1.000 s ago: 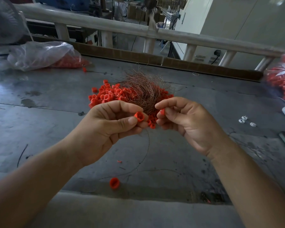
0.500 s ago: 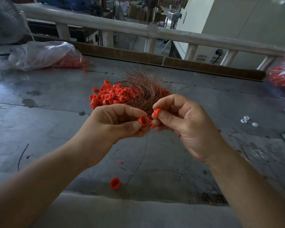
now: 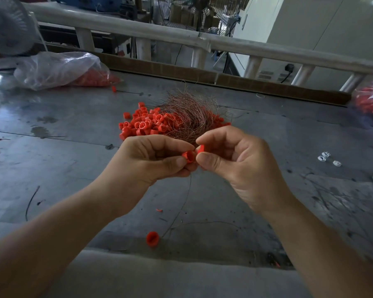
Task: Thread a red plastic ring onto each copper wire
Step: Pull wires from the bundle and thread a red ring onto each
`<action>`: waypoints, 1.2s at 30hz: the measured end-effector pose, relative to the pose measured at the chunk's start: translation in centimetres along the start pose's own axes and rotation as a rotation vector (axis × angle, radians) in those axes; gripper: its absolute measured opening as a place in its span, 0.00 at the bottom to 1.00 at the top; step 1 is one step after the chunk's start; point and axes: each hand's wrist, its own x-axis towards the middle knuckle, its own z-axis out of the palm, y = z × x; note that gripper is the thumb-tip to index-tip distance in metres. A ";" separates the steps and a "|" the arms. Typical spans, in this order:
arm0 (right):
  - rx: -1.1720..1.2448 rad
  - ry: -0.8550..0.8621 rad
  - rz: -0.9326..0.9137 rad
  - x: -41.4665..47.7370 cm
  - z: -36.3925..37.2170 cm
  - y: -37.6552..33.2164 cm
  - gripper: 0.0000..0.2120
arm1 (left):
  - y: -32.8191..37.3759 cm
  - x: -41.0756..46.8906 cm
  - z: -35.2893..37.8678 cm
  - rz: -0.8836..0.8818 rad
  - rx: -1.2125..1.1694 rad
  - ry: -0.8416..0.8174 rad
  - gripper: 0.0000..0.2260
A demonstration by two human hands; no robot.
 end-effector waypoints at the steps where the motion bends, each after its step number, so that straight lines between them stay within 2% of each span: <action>1: -0.060 0.018 -0.037 0.0 0.1 0.1 0.09 | 0.0 0.0 0.0 0.004 0.004 0.010 0.10; 3: -0.202 0.047 -0.087 -0.1 0.3 0.4 0.10 | 0.1 0.0 0.1 0.012 0.013 0.022 0.11; 10: -0.322 0.074 -0.151 -0.3 0.6 0.6 0.12 | 0.0 -0.1 0.2 0.011 0.059 0.019 0.09; 28: -0.388 0.138 -0.232 -0.5 0.8 0.6 0.14 | 0.1 -0.3 0.3 0.031 0.135 0.039 0.10; 32: -0.323 0.150 -0.198 -0.5 0.8 0.6 0.12 | 0.1 -0.4 0.3 -0.038 0.028 -0.004 0.11; 36: -0.454 0.131 -0.276 -0.7 0.9 0.3 0.10 | 0.1 -0.4 0.1 -0.024 0.066 -0.019 0.11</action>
